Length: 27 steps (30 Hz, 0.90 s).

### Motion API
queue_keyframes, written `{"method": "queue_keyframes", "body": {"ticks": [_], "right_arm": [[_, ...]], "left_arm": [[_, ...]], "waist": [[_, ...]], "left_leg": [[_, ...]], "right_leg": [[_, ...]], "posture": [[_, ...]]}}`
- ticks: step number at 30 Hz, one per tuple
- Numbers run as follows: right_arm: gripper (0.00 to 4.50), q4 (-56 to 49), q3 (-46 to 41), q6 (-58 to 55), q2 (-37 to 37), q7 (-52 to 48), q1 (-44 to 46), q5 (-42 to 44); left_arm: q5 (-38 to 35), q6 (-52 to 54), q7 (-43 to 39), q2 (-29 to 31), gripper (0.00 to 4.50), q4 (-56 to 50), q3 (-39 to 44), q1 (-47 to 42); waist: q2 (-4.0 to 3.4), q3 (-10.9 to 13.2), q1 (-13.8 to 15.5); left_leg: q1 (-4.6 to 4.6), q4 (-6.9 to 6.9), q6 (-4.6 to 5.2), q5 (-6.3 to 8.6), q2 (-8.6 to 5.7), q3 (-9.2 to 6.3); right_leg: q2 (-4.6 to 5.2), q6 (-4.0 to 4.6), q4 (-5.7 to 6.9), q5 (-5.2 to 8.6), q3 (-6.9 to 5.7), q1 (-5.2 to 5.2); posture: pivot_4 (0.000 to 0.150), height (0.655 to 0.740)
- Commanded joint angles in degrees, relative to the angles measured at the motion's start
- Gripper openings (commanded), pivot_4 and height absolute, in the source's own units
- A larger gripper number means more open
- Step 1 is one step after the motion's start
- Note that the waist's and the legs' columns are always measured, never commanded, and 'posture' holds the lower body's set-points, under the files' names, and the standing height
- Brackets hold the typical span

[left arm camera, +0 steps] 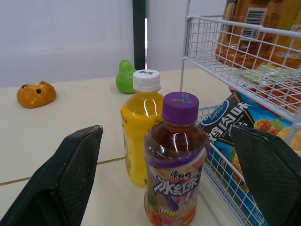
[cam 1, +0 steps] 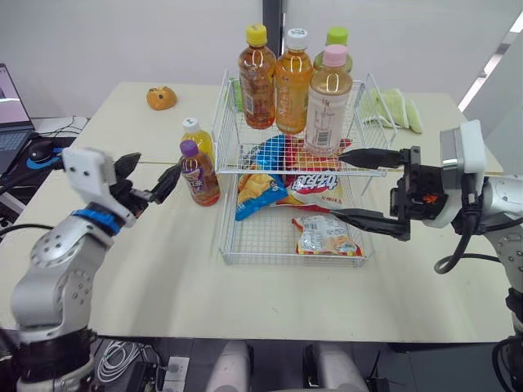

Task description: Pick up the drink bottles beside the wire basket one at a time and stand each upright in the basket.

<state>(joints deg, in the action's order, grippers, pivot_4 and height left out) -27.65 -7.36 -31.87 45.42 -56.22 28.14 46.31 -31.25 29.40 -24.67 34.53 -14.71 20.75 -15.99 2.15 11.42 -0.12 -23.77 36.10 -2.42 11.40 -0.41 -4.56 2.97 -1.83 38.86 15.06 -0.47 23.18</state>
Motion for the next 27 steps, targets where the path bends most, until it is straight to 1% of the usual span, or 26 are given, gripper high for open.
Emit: {"method": "queue_keyframes", "body": {"ticks": [1, 10, 22, 25, 27], "right_arm": [[4.50, -1.2, -1.1, 0.5, 0.4, 0.1, 1.1, 0.4], [4.50, -2.5, -2.1, 0.4, 1.3, 0.4, -0.8, 0.0], [4.50, -3.7, -3.0, -0.1, 2.1, 1.6, -1.5, 0.9], [4.50, -4.0, -3.1, -0.2, 2.1, 1.9, -1.6, 1.1], [4.50, -4.1, -3.1, -0.2, 2.1, 2.1, -1.6, 1.1]], "left_arm": [[2.8, -1.6, -0.2, 0.4, 4.49, 2.4, -2.7, -3.7], [8.4, -6.6, -1.0, -1.6, 4.49, 11.7, -7.5, -10.8], [10.2, -9.8, -3.5, -3.4, 4.49, 17.4, -8.3, -14.4], [10.4, -10.0, -4.0, -3.7, 3.90, 18.0, -8.8, -14.7], [10.3, -10.1, -4.1, -3.9, 3.27, 18.1, -8.7, -14.8]], "waist": [[0.00, 0.0, 0.0], [0.00, 0.0, 0.0], [0.01, 0.0, 0.0], [0.01, 0.0, 0.0], [0.00, 0.0, 0.0]], "left_leg": [[0.00, -0.01, 0.00, 0.00, 0.00, 0.00], [0.00, -0.01, 0.00, 0.00, 0.00, -0.02], [-0.02, 0.00, 0.00, 0.00, 0.00, -0.03], [-0.02, 0.00, 0.00, 0.00, 0.00, -0.03], [-0.01, 0.00, 0.00, 0.00, 0.00, -0.03]], "right_leg": [[0.00, 0.00, 0.00, 0.00, 0.00, 0.00], [0.01, 0.00, 0.01, 0.00, -0.02, 0.01], [0.02, 0.00, 0.02, -0.01, -0.03, 0.01], [0.03, 0.00, 0.02, -0.01, -0.03, 0.01], [0.03, 0.00, 0.02, -0.01, -0.03, 0.01]], "posture": [[0.150, 0.7400], [0.150, 0.7400], [0.150, 0.7400], [0.150, 0.7400], [0.150, 0.7400]]}}
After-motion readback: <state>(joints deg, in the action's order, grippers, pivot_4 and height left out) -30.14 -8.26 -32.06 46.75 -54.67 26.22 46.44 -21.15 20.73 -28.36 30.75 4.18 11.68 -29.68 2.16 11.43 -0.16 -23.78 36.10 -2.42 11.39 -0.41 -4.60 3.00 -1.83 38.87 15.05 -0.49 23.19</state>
